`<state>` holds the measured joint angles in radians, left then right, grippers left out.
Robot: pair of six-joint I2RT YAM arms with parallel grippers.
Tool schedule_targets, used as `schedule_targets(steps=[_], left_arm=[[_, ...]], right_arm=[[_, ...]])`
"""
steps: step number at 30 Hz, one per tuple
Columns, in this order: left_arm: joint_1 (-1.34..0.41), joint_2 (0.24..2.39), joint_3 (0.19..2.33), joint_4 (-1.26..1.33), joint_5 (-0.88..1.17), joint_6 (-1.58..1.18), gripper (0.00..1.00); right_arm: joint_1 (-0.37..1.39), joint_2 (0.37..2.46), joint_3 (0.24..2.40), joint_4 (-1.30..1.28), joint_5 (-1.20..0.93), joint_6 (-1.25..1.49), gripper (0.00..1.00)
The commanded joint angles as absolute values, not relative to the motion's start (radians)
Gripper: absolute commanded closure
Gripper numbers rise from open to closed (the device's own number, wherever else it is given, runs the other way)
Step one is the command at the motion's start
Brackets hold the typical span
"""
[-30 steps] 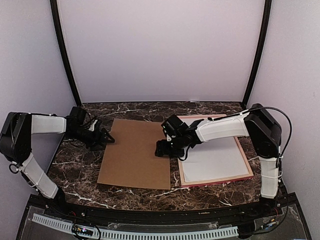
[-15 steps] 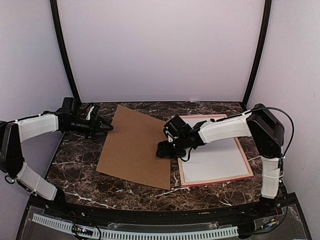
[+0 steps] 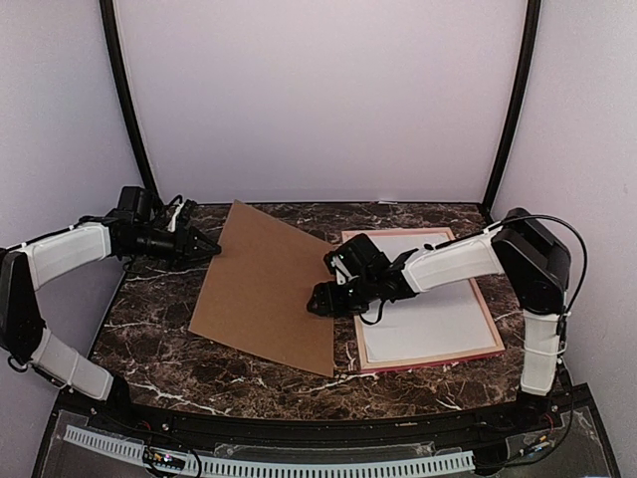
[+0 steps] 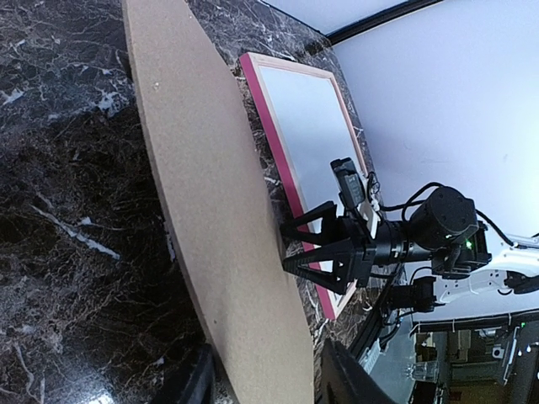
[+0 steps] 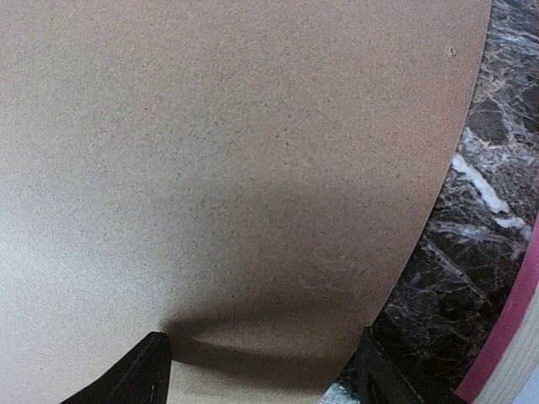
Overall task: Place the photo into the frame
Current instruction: Pick up the backboard from the center of the board, then turn over the backboard.
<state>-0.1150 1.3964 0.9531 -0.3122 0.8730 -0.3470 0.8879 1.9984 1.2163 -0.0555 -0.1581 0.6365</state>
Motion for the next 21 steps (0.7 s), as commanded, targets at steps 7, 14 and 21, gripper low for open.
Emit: schedule_targets(steps=[7,14,21], left_arm=[[-0.147,1.381,0.984,-0.366,0.935,-0.338,0.62],[-0.147,1.375,1.032,-0.446,0.817,-0.320,0.68],[-0.147,1.386,1.065,-0.522,0.747,-0.300,0.89]], right_arm=[[0.922,2.049,1.108,0.176,-0.399,0.643,0.24],[0.921,2.044,1.089,0.177,-0.385,0.649,0.25],[0.922,2.034,1.105,0.144,-0.374,0.641,0.24]])
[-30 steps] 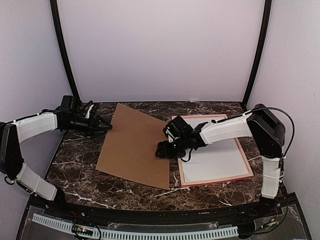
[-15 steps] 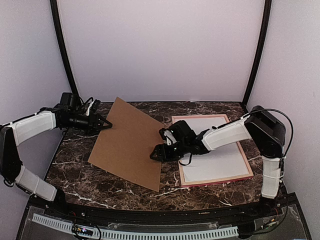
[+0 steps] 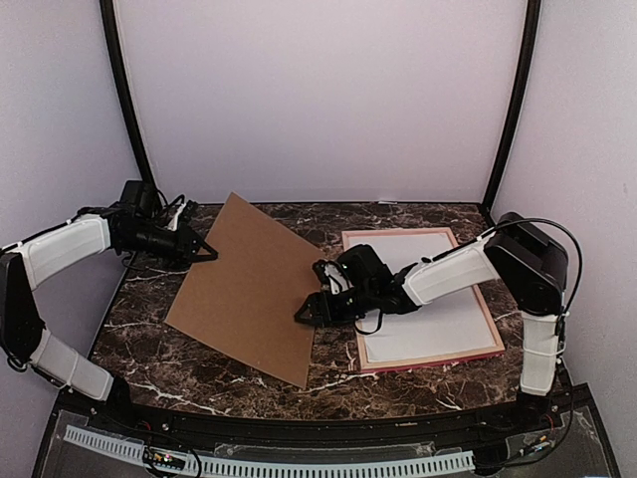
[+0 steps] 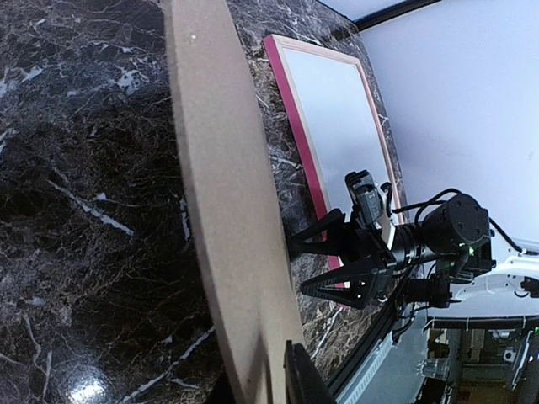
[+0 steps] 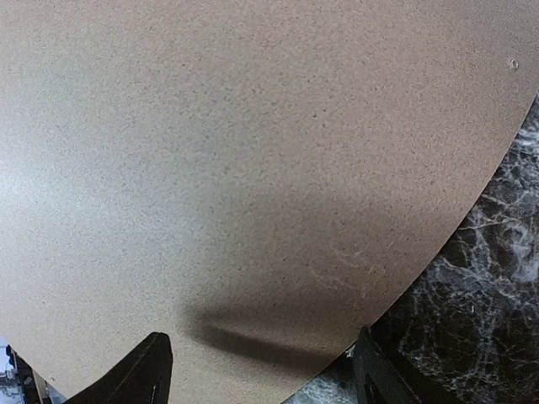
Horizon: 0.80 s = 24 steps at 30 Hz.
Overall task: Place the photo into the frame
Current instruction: Turn over the backboard.
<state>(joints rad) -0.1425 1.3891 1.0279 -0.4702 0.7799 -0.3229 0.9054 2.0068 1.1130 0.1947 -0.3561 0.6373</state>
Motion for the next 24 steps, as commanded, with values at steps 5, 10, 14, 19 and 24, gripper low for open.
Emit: schedule_targets(steps=[5,10,14,19,24], left_arm=[[-0.147,1.378,1.090,-0.569,0.707,-0.285,1.00],[-0.147,1.374,1.178,-0.689,0.632,-0.234,1.00],[-0.147,1.365,1.269,-0.835,0.551,-0.188,1.00],[-0.147,1.341,1.404,-0.975,0.440,-0.154,1.00],[-0.147,1.341,1.498,-1.097,0.331,-0.126,1.00]], right_arm=[[0.920,1.981,1.130,0.075,-0.343,0.637,0.21],[0.913,1.911,1.167,-0.032,-0.298,0.620,0.19],[0.903,1.870,1.192,-0.116,-0.256,0.610,0.19],[0.884,1.824,1.184,-0.170,-0.219,0.601,0.18],[0.866,1.812,1.174,-0.197,-0.214,0.588,0.18]])
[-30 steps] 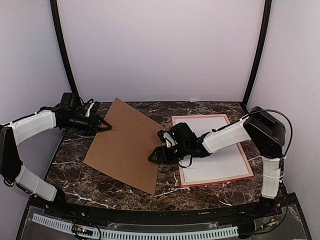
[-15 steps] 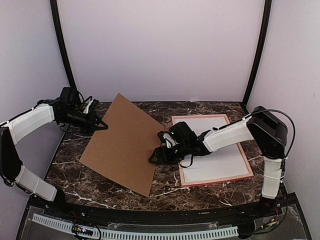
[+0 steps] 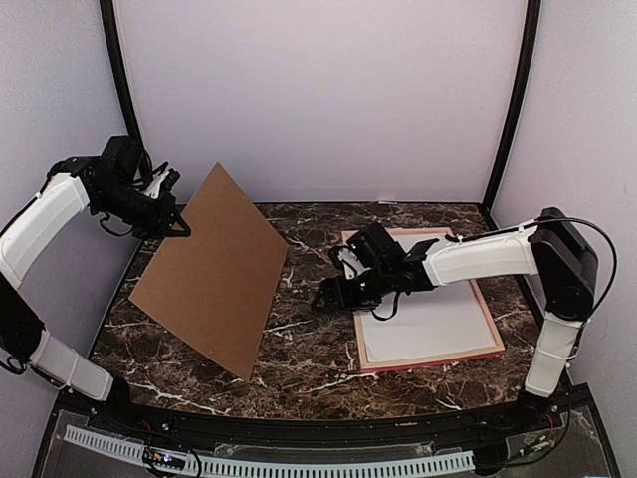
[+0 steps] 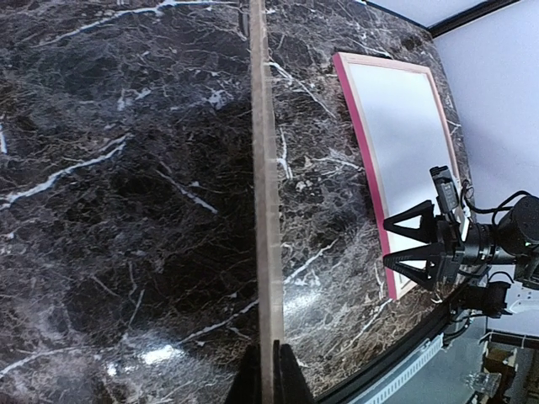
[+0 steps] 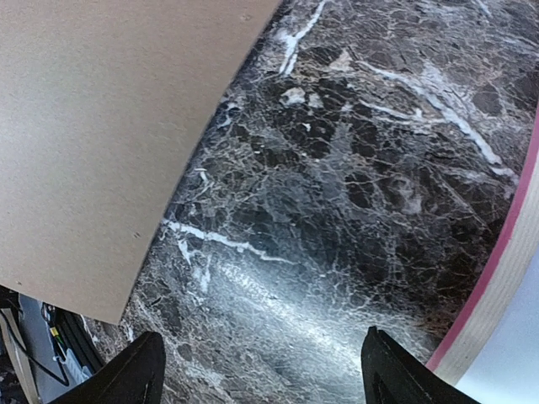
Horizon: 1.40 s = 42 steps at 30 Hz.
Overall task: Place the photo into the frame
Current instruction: Turn over the backboard.
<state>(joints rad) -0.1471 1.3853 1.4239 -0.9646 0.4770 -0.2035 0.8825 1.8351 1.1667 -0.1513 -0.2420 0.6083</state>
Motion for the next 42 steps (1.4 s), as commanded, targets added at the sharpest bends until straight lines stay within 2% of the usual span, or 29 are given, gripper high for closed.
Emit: schedule_targets(steps=[1,6,16,23,42], left_arm=[[-0.147,1.342,1.508,-1.108,0.319,-0.126,1.00],[-0.147,1.341,1.572,-1.163,0.285,-0.140,1.00],[-0.147,1.366,1.584,-1.152,0.354,-0.184,0.98],[-0.149,1.369,1.511,-1.079,0.441,-0.219,0.94],[-0.177,1.341,1.344,-0.863,0.615,-0.349,0.92]], right_arm=[[0.864,1.812,1.174,-0.202,-0.215,0.586,0.18],[0.862,1.820,1.174,-0.211,-0.216,0.580,0.18],[0.862,1.827,1.147,-0.195,-0.219,0.591,0.19],[0.862,1.855,1.148,-0.148,-0.258,0.613,0.19],[0.926,2.089,1.312,0.054,-0.404,0.731,0.20]])
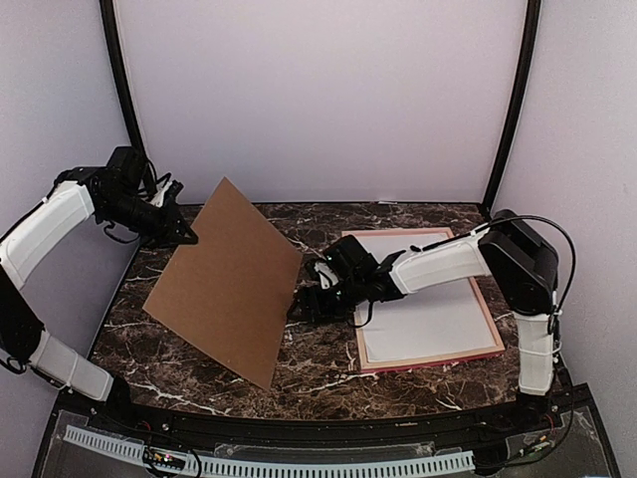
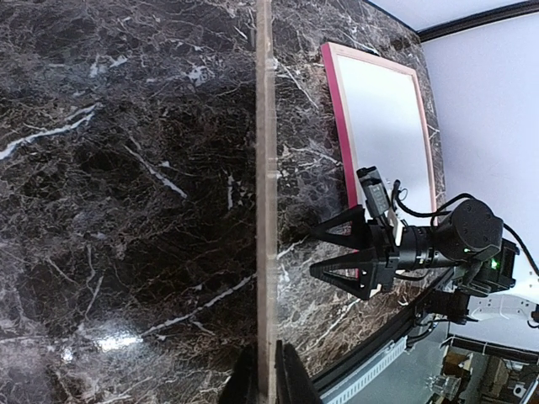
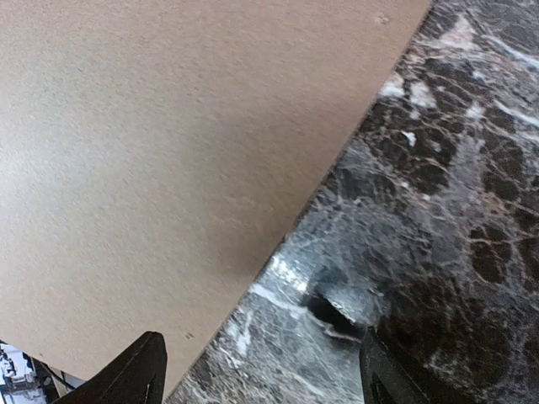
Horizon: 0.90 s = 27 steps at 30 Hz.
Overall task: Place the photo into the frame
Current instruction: Turn over the backboard.
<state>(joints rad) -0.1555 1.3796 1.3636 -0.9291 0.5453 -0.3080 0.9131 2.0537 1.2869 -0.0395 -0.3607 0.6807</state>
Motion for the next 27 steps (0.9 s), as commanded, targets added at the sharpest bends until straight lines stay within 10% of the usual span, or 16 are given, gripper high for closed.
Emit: schedule_targets(steps=[1,27], left_arm=[[-0.182,1.340,1.340,-0.851,0.622,-0.359,0.92],[-0.387,1.302,1.328,-0.523,0.787,-0.557,0.57]], right_arm=[[0.927,2.094,1.311,0.069,-0.411,0.741,0.20],[0.832,1.969,1.054,0.397,-0.584,0.878,0.20]])
